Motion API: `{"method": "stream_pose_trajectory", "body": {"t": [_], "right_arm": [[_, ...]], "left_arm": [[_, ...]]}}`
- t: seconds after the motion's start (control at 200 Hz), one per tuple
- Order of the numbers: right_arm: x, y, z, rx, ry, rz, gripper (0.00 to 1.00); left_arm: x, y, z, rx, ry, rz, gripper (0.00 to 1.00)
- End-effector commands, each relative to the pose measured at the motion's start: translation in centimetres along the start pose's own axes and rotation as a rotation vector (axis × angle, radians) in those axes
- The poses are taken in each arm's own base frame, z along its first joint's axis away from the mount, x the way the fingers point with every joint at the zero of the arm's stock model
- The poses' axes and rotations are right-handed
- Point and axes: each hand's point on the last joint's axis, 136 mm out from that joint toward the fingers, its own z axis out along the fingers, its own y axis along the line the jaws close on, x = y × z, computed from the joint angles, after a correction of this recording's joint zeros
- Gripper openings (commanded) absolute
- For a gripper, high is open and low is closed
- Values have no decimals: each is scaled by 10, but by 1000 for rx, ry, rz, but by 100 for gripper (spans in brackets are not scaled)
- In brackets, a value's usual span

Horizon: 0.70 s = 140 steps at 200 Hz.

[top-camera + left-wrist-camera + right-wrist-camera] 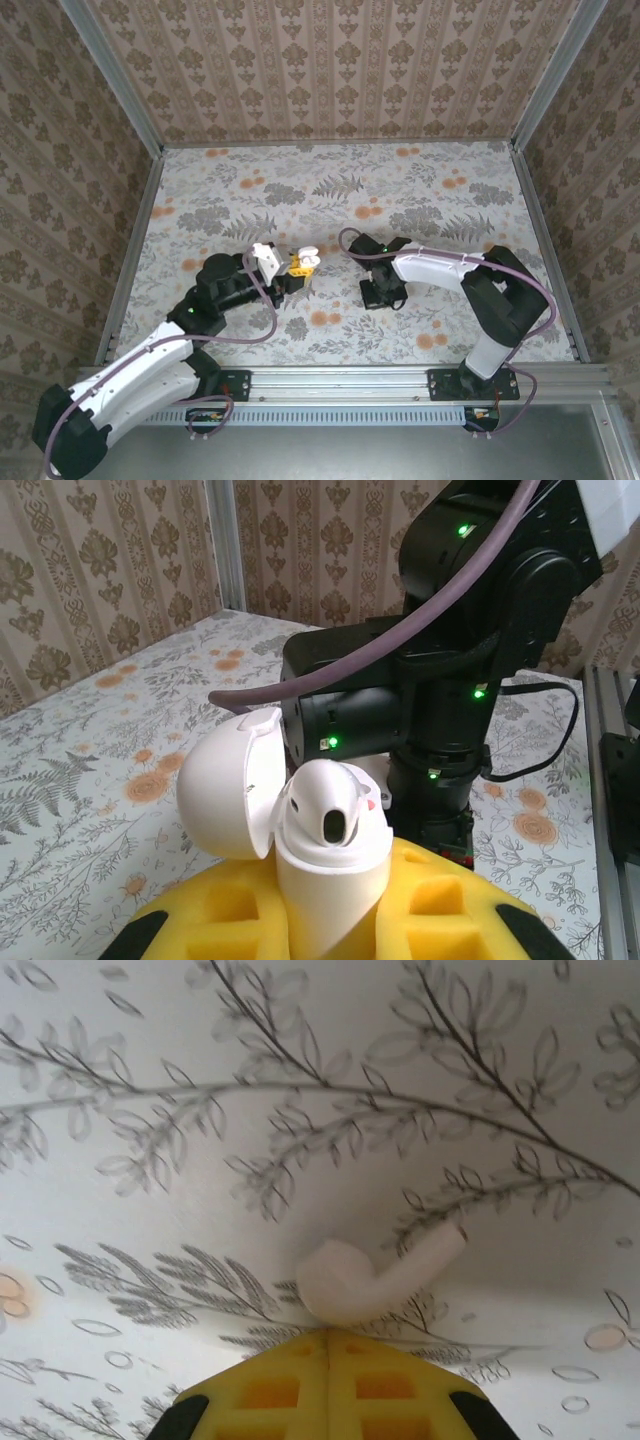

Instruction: Insert wireless bluetooth earbuds into charging case

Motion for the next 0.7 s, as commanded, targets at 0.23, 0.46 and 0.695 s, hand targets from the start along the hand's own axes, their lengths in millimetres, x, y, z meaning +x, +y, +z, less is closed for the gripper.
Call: {"method": "stream_pose_trajectory", "body": {"t": [0.23,0.46,0.695], "right_arm": [[-49,7,-2,26,-99,19,0],[-75,13,-28,-54,-159,48,0],[-83,12,-58,-174,-204,75,2]], "left_arm": [[4,0,0,-9,15,-4,0],[5,1,0,-13,19,-7,0],[3,2,3,-11,20,-8,0]]}}
